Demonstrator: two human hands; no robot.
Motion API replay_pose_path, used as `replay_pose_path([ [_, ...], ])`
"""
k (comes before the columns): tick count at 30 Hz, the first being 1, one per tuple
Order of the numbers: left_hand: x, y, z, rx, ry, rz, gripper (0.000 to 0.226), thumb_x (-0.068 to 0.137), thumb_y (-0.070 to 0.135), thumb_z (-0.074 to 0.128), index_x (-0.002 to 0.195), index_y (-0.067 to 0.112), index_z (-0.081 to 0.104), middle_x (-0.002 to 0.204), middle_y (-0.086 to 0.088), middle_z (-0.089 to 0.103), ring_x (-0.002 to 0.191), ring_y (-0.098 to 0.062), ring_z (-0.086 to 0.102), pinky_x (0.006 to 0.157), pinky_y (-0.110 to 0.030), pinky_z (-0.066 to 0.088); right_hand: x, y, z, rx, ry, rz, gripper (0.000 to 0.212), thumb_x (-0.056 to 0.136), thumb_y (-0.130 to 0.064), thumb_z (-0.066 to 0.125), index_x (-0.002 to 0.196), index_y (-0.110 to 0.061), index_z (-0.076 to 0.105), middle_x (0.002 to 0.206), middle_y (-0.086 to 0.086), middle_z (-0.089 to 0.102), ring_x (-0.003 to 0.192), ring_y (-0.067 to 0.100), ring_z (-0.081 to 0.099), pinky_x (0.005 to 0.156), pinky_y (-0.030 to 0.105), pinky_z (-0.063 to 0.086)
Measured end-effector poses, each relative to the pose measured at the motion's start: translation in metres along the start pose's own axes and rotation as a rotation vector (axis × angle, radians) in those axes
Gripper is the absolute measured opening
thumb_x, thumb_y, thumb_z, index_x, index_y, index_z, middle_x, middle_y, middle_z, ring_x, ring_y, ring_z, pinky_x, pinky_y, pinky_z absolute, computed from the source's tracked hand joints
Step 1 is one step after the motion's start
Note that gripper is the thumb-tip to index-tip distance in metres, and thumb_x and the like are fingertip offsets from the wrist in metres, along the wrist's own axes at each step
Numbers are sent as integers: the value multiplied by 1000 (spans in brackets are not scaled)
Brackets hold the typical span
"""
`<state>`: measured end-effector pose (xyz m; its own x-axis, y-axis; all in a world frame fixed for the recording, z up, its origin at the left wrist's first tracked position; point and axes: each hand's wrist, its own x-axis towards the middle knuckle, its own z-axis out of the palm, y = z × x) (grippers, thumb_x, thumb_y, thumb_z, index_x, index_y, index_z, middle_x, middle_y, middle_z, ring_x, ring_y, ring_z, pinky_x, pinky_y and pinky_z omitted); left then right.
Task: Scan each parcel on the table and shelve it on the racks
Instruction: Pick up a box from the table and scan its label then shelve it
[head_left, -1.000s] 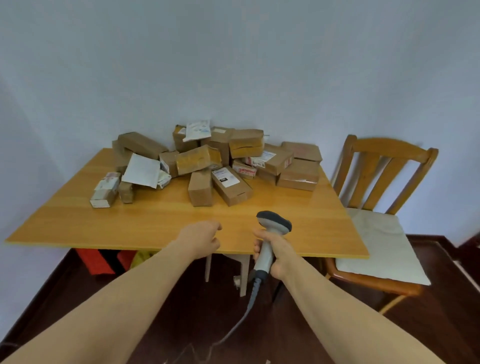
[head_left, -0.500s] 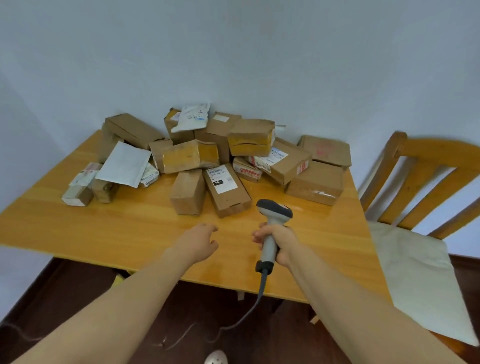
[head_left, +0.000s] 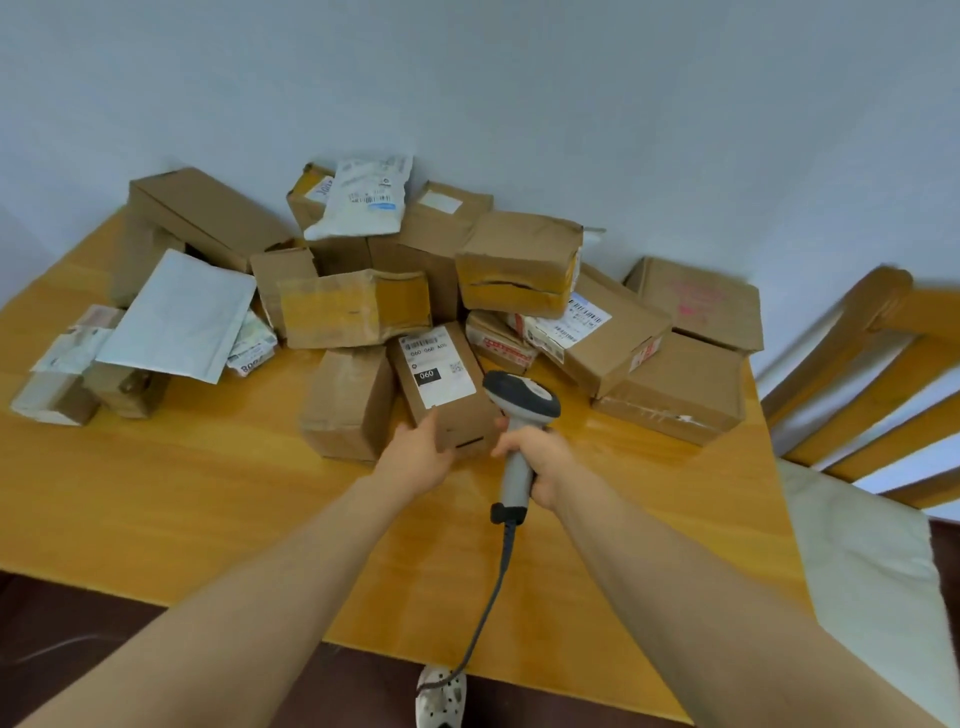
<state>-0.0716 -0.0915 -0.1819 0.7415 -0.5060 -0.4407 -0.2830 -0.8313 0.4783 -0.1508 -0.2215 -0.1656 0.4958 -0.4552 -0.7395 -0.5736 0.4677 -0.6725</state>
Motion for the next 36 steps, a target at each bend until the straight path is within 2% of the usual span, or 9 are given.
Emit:
replay_pose_path([
  [5, 13, -1, 4, 4, -61, -35, 59, 97, 28, 49, 149, 13, 27, 139, -20, 42, 123, -31, 47, 98, -34, 41, 23, -2, 8, -10, -43, -10, 34, 72, 15, 58, 81, -17, 66, 98, 1, 65, 83, 24, 52, 73, 34, 45],
  [15, -30, 18, 36, 51, -50, -37, 37, 95, 25, 51, 128, 10, 51, 122, -12, 59, 110, -27, 56, 75, -26, 41, 4, 23, -48, -72, -55, 47, 31, 72, 15, 56, 86, -12, 65, 93, 7, 58, 78, 23, 48, 63, 30, 42],
  [20, -66, 30, 63, 92, -52, -23, 40, 93, 24, 51, 132, 13, 51, 124, -10, 60, 111, -26, 57, 83, -28, 44, -17, 47, -86, -100, -76, 75, 33, 70, 19, 55, 80, -12, 64, 94, 9, 60, 84, 26, 51, 70, 35, 46],
  [24, -84, 35, 78, 133, -45, -51, 32, 92, 24, 50, 121, 13, 57, 117, -9, 62, 102, -26, 59, 78, -30, 47, -28, 58, -105, -111, -100, 84, 35, 68, 21, 55, 81, -10, 64, 89, 9, 60, 81, 26, 51, 65, 33, 45],
  [26, -88, 41, 79, 115, 16, -64, 33, 92, 25, 51, 122, 13, 59, 130, -9, 52, 109, -25, 57, 86, -32, 48, -33, 58, -110, -90, -105, 75, 35, 67, 20, 55, 83, -10, 65, 86, 10, 58, 81, 27, 52, 63, 33, 45],
  [28, -82, 56, 73, 31, 156, -43, 42, 94, 24, 52, 133, 12, 52, 142, -8, 39, 123, -23, 48, 97, -30, 41, -37, 53, -114, -33, -87, 56, 34, 68, 21, 54, 83, -9, 63, 80, 10, 56, 74, 25, 52, 57, 30, 43],
  [31, -53, 99, 55, -235, 284, 5, 51, 95, 27, 54, 141, 11, 43, 144, -9, 43, 127, -23, 47, 100, -30, 40, -38, 38, -122, 85, -59, 55, 32, 73, 22, 51, 85, -6, 62, 78, 10, 58, 70, 24, 53, 54, 30, 44],
  [33, -21, 132, 46, -519, 226, -65, 61, 94, 35, 59, 145, 10, 37, 145, -9, 44, 130, -26, 46, 102, -35, 41, -34, 27, -128, 167, -39, 46, 33, 74, 22, 50, 90, -4, 62, 81, 14, 62, 75, 26, 55, 59, 33, 45],
  [36, 21, 176, 39, -1126, 1, -265, 85, 84, 43, 70, 150, 13, 26, 150, -10, 37, 132, -31, 42, 104, -43, 42, -27, 15, -138, 261, -10, 26, 34, 74, 22, 50, 92, -4, 62, 79, 14, 64, 78, 27, 57, 63, 35, 46],
])
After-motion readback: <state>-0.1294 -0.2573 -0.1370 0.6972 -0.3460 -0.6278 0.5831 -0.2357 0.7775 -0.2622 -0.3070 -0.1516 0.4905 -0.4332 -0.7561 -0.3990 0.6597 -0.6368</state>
